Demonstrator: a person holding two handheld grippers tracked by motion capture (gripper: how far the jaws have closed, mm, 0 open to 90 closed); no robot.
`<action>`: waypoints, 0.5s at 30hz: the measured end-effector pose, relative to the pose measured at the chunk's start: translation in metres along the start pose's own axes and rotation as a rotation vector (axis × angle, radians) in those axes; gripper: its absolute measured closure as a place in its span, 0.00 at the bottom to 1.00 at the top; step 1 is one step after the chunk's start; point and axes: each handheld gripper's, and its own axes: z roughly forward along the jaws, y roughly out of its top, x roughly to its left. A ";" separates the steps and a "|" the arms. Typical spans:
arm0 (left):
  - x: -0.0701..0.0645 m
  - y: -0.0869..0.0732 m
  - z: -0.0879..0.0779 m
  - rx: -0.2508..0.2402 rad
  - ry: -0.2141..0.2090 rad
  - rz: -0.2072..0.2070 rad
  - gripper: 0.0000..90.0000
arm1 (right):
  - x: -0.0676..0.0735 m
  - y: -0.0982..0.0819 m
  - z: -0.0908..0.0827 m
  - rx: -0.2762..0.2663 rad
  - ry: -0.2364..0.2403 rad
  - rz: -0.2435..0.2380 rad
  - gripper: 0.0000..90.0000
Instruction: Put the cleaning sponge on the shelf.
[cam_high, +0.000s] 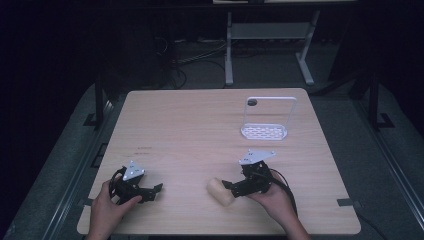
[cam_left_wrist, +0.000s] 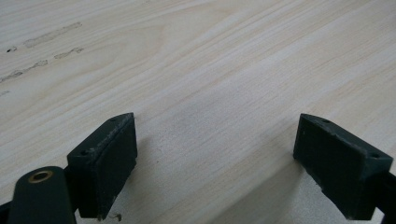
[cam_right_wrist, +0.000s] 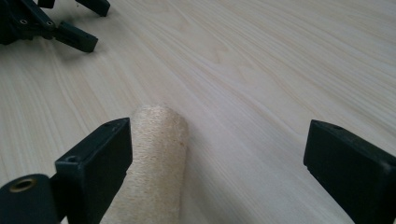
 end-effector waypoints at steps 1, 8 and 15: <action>0.000 0.000 0.000 0.000 0.000 0.000 0.14 | 0.000 0.000 0.000 0.000 0.000 0.000 0.09; 0.000 0.000 0.000 0.000 0.000 0.000 0.14 | 0.008 0.001 0.003 0.006 0.009 -0.008 0.09; 0.000 0.000 0.000 0.000 0.000 0.000 0.14 | 0.016 0.000 0.009 0.027 0.021 -0.014 0.09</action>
